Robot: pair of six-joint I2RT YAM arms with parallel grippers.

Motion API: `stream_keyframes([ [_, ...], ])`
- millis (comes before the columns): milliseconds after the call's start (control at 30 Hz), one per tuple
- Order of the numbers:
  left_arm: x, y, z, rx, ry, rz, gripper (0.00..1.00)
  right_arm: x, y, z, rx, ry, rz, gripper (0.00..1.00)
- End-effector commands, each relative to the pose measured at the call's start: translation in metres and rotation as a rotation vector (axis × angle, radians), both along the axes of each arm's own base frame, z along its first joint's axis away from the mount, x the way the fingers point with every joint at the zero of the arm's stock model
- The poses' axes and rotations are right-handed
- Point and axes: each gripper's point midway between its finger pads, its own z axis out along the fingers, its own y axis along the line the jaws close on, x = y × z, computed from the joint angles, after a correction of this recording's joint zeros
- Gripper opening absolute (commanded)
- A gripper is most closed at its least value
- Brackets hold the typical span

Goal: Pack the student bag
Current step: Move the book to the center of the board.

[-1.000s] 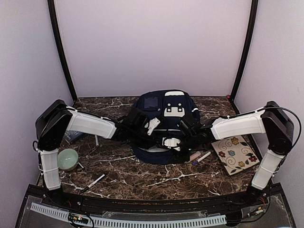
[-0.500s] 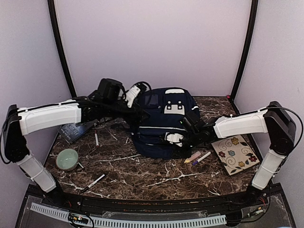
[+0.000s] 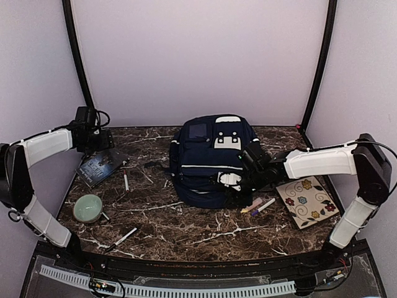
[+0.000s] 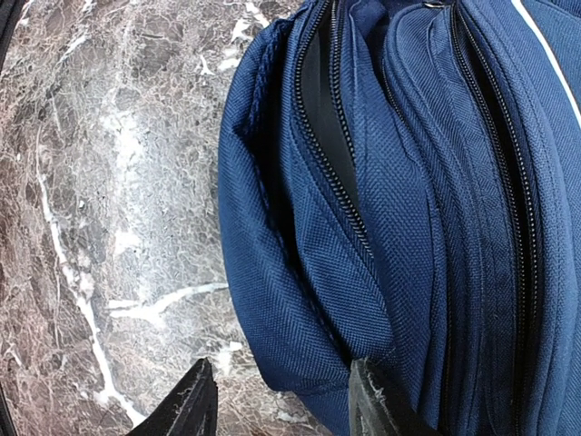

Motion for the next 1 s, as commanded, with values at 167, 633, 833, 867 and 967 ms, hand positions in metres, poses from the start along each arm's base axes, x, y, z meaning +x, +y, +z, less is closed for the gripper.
stream_keyframes([
  [167,-0.025,0.106,-0.069,-0.217,0.117,0.450,0.83,-0.010,0.000,0.011,0.022,0.020,0.041,0.50],
  [633,-0.037,0.157,-0.130,-0.208,0.304,0.631,0.81,-0.014,-0.001,0.007,0.009,0.038,0.059,0.51],
  [833,-0.011,0.158,-0.138,-0.212,0.299,0.560,0.79,-0.015,-0.002,0.003,-0.003,0.049,0.062,0.51],
  [867,-0.006,0.157,-0.141,-0.219,0.305,0.546,0.78,-0.015,-0.002,0.002,-0.005,0.051,0.062,0.51],
  [967,0.013,0.154,-0.143,-0.236,0.293,0.492,0.76,-0.015,-0.002,-0.001,-0.013,0.059,0.062,0.51],
])
